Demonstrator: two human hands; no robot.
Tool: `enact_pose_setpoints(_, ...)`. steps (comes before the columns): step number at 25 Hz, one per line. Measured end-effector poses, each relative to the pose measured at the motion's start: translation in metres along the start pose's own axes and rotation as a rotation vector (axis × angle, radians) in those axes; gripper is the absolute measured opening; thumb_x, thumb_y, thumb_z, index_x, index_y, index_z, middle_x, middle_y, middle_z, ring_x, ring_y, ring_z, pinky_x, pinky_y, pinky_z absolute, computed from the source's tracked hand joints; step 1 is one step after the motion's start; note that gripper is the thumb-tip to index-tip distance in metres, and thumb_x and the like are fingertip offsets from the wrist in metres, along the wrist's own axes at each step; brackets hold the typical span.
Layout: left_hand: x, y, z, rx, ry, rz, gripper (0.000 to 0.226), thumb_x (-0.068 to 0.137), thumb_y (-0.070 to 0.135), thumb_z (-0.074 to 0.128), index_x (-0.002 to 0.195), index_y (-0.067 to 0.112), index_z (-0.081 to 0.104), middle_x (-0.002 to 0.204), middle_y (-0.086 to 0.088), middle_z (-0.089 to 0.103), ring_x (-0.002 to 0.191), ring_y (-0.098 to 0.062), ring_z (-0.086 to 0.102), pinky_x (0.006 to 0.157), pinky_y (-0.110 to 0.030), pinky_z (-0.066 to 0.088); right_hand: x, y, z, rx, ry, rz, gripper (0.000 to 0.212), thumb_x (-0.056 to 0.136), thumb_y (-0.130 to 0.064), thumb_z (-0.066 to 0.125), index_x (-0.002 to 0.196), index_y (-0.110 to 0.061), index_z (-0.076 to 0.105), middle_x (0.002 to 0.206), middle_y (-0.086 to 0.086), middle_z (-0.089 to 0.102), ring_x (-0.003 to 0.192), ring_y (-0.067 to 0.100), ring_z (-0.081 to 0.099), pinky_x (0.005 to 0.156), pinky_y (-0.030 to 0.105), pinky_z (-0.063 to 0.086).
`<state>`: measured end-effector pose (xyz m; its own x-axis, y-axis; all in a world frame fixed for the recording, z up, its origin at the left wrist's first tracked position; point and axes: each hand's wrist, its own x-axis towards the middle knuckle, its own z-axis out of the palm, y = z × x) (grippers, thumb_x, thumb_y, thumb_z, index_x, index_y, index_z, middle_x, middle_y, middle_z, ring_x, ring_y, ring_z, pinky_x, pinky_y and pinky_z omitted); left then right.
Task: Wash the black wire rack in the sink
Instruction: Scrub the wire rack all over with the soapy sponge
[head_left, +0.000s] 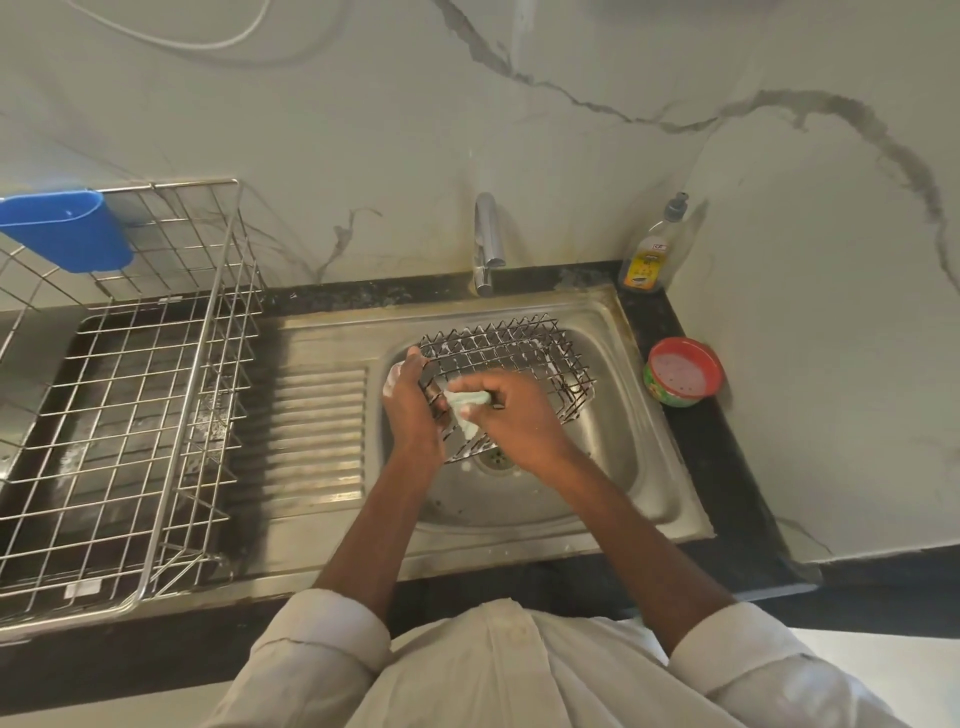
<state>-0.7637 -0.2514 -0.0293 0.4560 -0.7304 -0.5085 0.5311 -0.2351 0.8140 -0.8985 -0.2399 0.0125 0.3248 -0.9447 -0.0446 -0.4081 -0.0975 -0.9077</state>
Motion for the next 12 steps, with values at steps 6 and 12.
enact_pose_setpoints(6,0.000,-0.001,-0.009,-0.015,0.034,-0.062,0.013,0.103,0.028,0.067,0.109,0.016,0.065,0.062,0.008,0.052,0.044,-0.005,0.042,0.036,-0.020,0.028,0.004,0.047,-0.061,-0.658,0.408,0.290,0.033,0.096,-0.001,0.060,0.125,-0.012,0.072,0.127,0.011,0.064,0.101,0.023,0.067,0.084,0.020,0.048)
enact_pose_setpoints(12,0.006,-0.005,-0.002,-0.070,0.119,-0.068,0.009,0.097,0.022,0.074,0.103,0.017,0.071,0.061,0.006,0.057,0.049,-0.010,0.048,0.045,-0.025,0.039,-0.020,0.016,0.001,-0.384,0.154,-0.221,0.032,0.088,0.014,0.063,0.103,-0.008,0.081,0.107,0.004,0.076,0.094,0.013,0.069,0.091,0.025,0.056)
